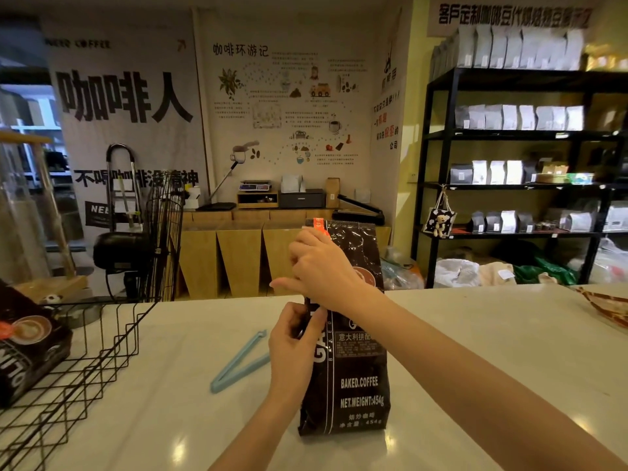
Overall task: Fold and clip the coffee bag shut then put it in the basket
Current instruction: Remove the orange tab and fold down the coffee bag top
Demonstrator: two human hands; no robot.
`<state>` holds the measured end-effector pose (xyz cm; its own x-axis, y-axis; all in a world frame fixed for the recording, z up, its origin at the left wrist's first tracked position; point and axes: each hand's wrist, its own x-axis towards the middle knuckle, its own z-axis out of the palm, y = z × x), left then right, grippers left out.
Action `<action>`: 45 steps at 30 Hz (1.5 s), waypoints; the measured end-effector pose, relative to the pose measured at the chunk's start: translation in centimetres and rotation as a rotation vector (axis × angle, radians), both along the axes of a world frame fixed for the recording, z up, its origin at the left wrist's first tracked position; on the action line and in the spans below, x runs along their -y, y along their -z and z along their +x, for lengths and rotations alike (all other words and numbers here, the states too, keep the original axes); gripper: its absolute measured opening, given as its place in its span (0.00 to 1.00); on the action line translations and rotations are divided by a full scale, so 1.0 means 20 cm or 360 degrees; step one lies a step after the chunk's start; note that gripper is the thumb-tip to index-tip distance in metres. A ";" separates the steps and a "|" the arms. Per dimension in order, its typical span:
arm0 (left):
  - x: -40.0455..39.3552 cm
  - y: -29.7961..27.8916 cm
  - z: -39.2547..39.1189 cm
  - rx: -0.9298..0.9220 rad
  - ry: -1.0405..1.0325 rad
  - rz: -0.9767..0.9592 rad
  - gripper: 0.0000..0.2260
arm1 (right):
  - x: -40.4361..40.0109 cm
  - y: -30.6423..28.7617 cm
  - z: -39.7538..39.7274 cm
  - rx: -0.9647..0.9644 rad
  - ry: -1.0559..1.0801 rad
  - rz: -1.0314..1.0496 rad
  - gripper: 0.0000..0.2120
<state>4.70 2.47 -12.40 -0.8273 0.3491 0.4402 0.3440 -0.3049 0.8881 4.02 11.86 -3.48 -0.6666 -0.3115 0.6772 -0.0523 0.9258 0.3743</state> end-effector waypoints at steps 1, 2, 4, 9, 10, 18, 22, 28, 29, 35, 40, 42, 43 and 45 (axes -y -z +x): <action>0.00 0.00 0.00 0.0020 0.0022 0.0011 0.05 | 0.00 -0.01 0.03 -0.0047 -0.0040 -0.0037 0.19; 0.01 0.00 0.00 0.0043 0.0043 0.0021 0.04 | -0.02 0.00 0.06 -0.0127 -0.0089 -0.0140 0.17; 0.02 0.00 -0.01 0.0094 0.0070 0.0048 0.03 | -0.07 0.06 0.16 -0.0416 -0.0183 -0.0728 0.13; 0.03 0.00 -0.03 0.0179 0.0119 0.0104 0.04 | -0.15 0.35 0.39 -0.0390 -0.0397 -0.2862 0.17; 0.02 0.00 -0.02 0.0189 0.0137 0.0113 0.05 | -0.16 0.40 0.40 -0.0261 -0.0459 -0.3025 0.17; 0.02 -0.06 -0.04 0.0581 0.0355 0.0133 0.09 | -0.12 0.41 0.40 0.0006 -0.0699 -0.3627 0.15; 0.04 -0.09 -0.08 0.0709 0.0568 0.0090 0.11 | -0.14 0.40 0.41 0.0026 -0.0645 -0.3694 0.10; 0.05 -0.10 -0.12 0.0718 0.0581 0.0108 0.16 | -0.16 0.39 0.42 0.0009 -0.0610 -0.3577 0.18; 0.05 -0.11 -0.13 0.0684 0.0588 0.0111 0.14 | -0.17 0.38 0.41 -0.0009 -0.0640 -0.3561 0.20; 0.01 -0.19 -0.15 0.0510 0.0496 0.0188 0.04 | -0.16 0.30 0.39 -0.0093 -0.0774 -0.3499 0.24; 0.01 -0.19 -0.14 0.0570 0.0513 0.0218 0.03 | -0.17 0.29 0.40 -0.0094 -0.0721 -0.3510 0.22; 0.01 -0.20 -0.13 0.0578 0.0516 0.0219 0.03 | -0.18 0.29 0.40 -0.0066 -0.0722 -0.3457 0.20; 0.02 -0.20 -0.12 0.0564 0.0516 0.0212 0.03 | -0.18 0.29 0.41 -0.0055 -0.0726 -0.3413 0.19; 0.03 -0.21 -0.12 0.0499 0.0497 0.0184 0.03 | -0.18 0.27 0.42 -0.0057 -0.0737 -0.3288 0.18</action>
